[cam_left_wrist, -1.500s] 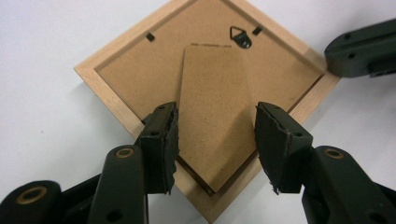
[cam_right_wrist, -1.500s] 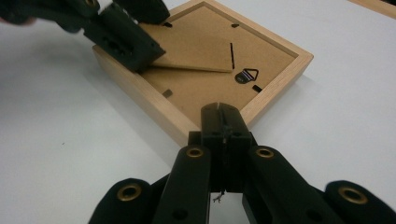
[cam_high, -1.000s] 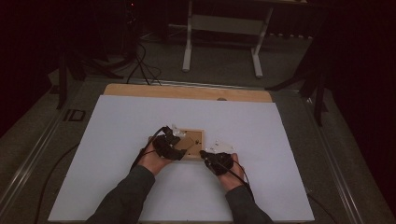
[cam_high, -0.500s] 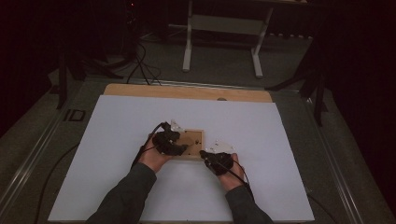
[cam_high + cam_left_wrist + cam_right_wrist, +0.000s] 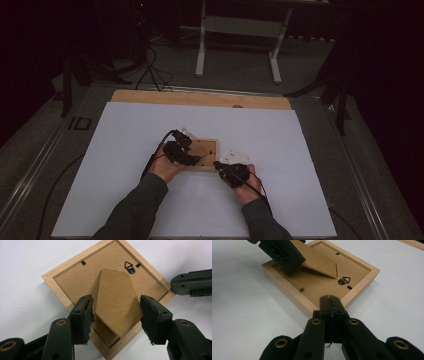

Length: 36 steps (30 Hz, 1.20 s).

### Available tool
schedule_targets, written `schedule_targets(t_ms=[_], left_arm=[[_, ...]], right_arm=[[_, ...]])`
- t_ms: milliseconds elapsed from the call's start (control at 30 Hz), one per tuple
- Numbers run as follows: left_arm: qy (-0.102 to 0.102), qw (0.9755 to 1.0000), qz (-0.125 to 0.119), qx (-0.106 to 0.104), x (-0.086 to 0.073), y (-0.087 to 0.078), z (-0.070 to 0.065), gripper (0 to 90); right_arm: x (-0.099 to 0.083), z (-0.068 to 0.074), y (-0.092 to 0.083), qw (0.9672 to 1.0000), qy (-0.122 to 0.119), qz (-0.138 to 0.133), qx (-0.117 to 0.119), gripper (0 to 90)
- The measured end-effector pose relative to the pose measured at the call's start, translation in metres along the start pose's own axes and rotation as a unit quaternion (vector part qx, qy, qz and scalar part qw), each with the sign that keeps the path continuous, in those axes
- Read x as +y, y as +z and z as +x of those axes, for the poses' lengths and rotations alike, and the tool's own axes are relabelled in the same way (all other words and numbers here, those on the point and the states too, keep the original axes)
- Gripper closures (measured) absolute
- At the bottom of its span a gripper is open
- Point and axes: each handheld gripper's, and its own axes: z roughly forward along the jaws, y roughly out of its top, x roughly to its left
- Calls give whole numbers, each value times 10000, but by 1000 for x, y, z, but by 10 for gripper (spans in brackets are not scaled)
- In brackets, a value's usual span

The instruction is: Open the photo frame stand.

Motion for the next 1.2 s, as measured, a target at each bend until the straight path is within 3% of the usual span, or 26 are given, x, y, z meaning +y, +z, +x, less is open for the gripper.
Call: schedule_targets(t_ms=[367,733,833,933,1200], left_arm=[[-280,9991,34,-331,1,1,6,505],[-440,9979,32,-481,2,0,10,513],[-577,9964,23,-624,2,0,12,509],[-797,9933,30,-840,2,0,18,494],[-890,9927,63,-816,3,1,19,519]], right_arm=[[0,0,0,10000,-10,-2,-1,899],[0,0,0,10000,-5,-4,-7,898],[0,0,0,10000,-8,-2,-9,898],[0,0,0,10000,-9,-3,-11,898],[0,0,0,10000,-6,-10,-16,898]])
